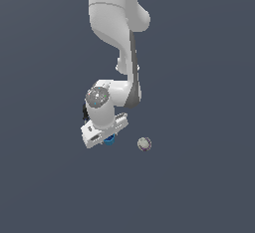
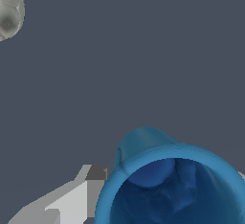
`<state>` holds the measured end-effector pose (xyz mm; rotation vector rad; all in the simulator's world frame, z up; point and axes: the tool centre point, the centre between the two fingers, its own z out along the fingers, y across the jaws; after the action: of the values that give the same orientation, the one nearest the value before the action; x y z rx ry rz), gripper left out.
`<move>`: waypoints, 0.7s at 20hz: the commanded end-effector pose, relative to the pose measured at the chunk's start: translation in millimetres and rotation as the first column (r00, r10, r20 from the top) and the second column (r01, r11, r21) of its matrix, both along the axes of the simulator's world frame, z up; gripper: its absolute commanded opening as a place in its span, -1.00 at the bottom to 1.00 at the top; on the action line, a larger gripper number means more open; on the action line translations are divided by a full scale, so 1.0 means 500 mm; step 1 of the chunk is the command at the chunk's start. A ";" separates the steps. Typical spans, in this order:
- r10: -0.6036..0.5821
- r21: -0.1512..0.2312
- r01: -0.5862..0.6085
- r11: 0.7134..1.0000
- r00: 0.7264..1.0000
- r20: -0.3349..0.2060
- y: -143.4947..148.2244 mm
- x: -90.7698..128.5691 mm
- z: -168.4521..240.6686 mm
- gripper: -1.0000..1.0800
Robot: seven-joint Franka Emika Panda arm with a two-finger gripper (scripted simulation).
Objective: Pick up a designated object from a clutter of objects.
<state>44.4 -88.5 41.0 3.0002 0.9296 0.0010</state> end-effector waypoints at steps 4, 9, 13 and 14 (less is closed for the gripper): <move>0.000 0.000 0.000 1.000 1.000 0.000 0.000 0.000 0.000 -1.00; 0.000 0.000 0.000 1.000 1.000 0.000 0.010 0.000 0.013 -1.00; 0.000 0.000 0.000 1.000 1.000 0.000 0.032 0.001 0.044 -1.00; 0.000 0.000 0.000 1.000 1.000 0.000 0.040 0.002 0.054 -1.00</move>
<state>44.2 -74.0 60.2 3.0014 0.9287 -0.0023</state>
